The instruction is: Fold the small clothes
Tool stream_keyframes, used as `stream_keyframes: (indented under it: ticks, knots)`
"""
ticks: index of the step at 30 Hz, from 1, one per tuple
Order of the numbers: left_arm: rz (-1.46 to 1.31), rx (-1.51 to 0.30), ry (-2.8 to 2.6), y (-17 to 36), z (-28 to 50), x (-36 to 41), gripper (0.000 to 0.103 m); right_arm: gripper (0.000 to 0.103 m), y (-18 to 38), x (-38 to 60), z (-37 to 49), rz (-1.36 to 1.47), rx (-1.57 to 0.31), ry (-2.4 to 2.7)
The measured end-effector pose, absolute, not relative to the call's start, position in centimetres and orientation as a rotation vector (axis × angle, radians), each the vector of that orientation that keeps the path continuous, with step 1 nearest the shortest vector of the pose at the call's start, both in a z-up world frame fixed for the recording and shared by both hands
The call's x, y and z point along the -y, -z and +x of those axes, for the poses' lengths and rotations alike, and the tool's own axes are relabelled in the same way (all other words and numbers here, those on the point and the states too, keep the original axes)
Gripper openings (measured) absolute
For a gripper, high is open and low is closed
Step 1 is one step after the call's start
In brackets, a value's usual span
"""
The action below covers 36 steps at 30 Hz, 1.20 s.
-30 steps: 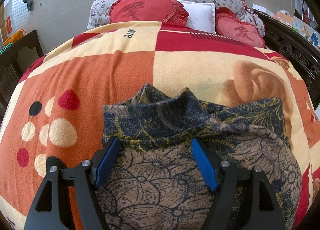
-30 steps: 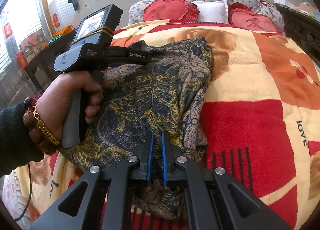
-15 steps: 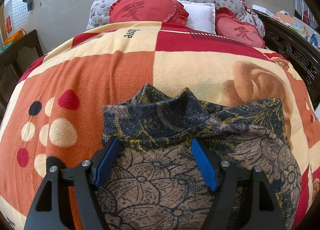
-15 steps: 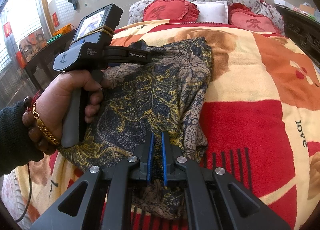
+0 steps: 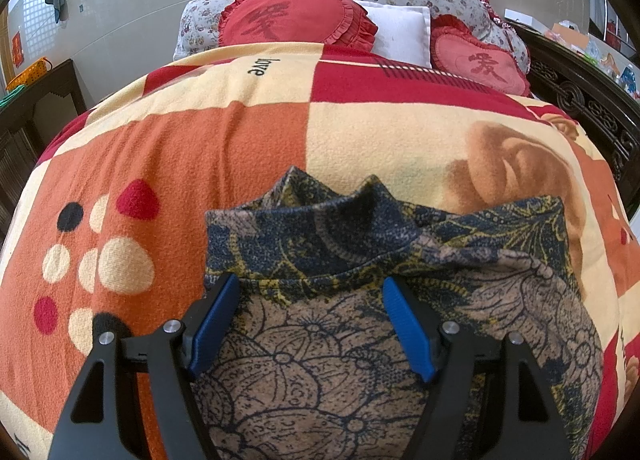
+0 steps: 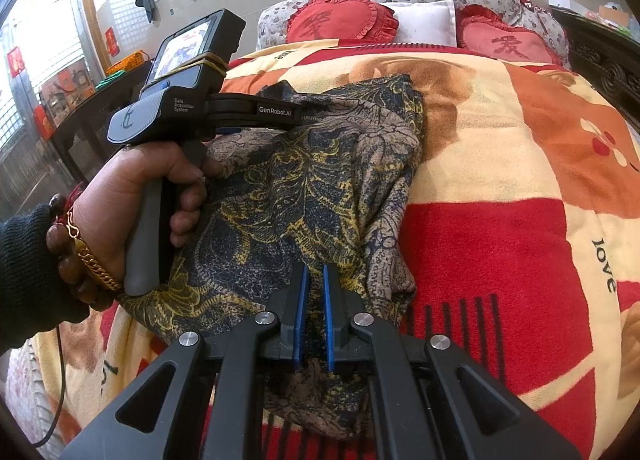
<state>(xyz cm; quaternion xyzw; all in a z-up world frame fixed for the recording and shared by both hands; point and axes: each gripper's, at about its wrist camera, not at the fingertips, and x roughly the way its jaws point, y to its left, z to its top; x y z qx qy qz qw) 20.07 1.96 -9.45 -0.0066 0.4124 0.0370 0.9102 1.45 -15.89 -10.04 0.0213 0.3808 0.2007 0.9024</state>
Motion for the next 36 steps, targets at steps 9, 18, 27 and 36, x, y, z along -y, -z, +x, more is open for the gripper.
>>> stream_keyframes:
  ticks: [9, 18, 27, 36]
  knots:
    - [-0.013, -0.871, -0.059, 9.6, 20.3, -1.9, 0.090, 0.014, 10.1, 16.2, 1.7, 0.046, -0.788, -0.415]
    - [-0.040, -0.913, -0.041, 9.7, 20.5, -2.5, 0.103, 0.014, 9.8, 15.9, 1.3, 0.010, -0.771, -0.401]
    - [-0.044, -0.933, -0.034, 9.8, 20.9, -2.7, 0.103, 0.019, 9.2, 16.0, 1.6, 0.015, -0.793, -0.419]
    - [-0.042, -0.934, -0.032, 10.0, 21.0, -2.9, 0.103, 0.033, 9.0, 14.5, 1.0, -0.037, -0.789, -0.381]
